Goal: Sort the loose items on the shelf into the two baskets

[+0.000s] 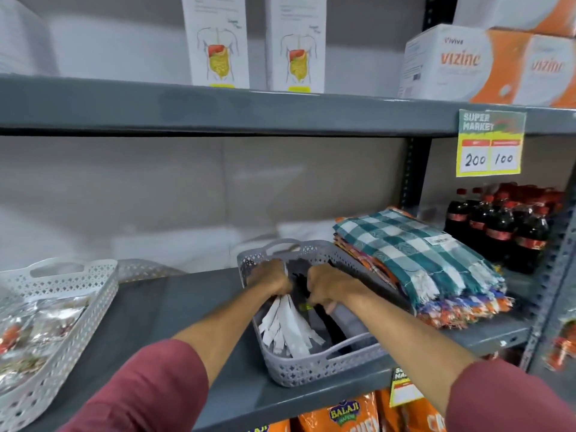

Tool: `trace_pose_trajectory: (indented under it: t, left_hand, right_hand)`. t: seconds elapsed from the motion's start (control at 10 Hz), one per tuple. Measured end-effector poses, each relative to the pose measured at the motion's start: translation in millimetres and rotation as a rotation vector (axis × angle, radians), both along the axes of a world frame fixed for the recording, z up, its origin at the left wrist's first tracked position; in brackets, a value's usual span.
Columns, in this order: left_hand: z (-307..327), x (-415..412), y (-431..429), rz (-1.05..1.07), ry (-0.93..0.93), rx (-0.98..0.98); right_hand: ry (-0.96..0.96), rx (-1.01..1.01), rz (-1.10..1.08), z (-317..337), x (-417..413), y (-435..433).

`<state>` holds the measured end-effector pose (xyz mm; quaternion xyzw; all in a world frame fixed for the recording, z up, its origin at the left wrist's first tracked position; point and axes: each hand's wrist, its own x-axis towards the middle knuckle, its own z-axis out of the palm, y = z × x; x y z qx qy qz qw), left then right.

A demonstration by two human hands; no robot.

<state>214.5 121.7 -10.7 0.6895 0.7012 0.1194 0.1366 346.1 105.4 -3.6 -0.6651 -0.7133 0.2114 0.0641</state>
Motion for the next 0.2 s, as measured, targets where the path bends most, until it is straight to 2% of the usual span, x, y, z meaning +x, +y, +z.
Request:
trace_pose_trajectory:
  t: [0.1, 0.2]
  left_hand:
    - [-4.9, 0.5, -3.3, -0.044, 0.094, 0.047]
    - [8.1, -4.2, -13.9, -0.144, 0.133, 0.174]
  right_hand:
    - [0.033, -0.038, -0.008, -4.6, 0.4, -0.7]
    - [0.077, 0.081, -0.032, 7.9, 0.7, -4.8]
